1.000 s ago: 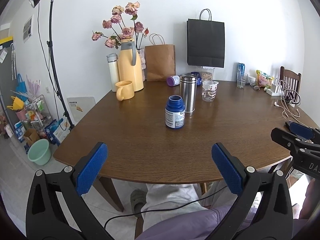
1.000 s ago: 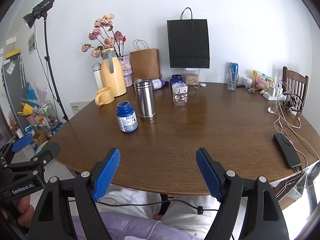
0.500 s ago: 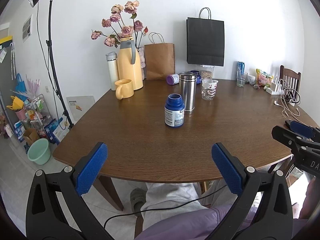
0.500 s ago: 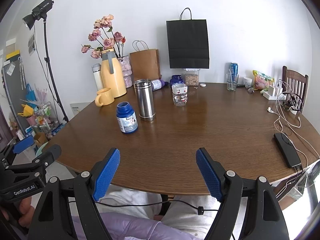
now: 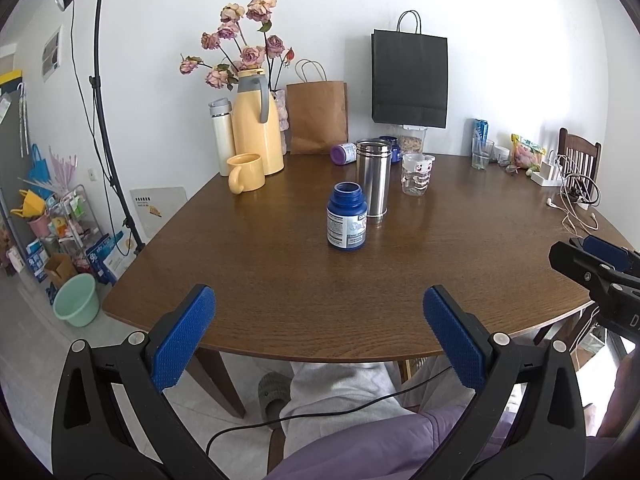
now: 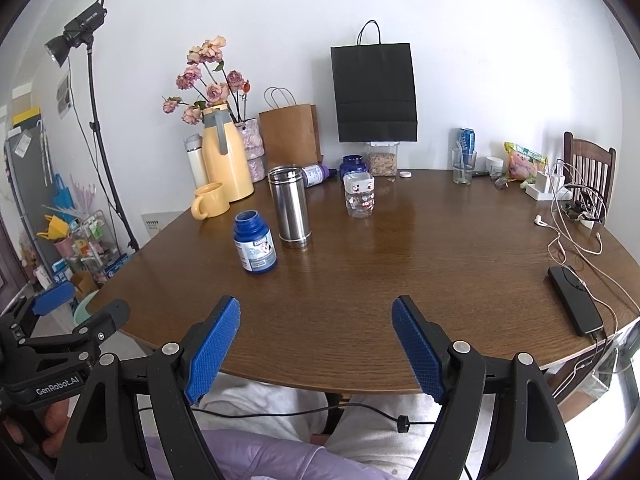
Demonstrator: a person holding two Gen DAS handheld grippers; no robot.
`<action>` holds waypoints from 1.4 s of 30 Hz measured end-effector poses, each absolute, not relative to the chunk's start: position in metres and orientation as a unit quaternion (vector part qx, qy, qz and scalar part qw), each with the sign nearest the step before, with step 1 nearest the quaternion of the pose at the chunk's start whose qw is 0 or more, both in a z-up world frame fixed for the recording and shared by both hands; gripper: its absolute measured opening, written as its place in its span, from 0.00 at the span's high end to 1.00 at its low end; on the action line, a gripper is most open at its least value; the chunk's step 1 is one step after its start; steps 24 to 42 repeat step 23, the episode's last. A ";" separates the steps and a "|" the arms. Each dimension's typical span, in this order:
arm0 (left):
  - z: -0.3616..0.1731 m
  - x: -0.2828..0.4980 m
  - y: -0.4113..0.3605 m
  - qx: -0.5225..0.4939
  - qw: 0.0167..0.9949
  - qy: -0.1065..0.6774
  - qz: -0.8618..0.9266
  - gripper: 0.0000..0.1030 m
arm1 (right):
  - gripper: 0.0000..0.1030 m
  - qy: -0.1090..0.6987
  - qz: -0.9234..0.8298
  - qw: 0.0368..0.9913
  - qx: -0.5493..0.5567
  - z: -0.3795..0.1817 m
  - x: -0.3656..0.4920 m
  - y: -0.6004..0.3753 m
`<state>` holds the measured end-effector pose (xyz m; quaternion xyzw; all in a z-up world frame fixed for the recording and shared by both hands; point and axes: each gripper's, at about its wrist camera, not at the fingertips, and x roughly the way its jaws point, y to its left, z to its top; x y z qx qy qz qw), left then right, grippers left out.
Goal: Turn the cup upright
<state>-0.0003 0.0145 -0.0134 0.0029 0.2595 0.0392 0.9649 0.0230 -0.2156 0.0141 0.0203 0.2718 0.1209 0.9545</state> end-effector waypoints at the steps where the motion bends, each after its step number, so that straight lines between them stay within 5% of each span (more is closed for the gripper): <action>1: -0.013 0.000 0.015 0.003 0.965 0.260 0.039 0.00 | 0.20 0.273 0.121 0.954 0.019 0.014 0.023 -0.215; 42: -0.013 0.001 0.017 0.003 0.964 0.265 0.037 0.00 | 0.20 0.280 0.124 0.952 0.019 0.011 0.023 -0.211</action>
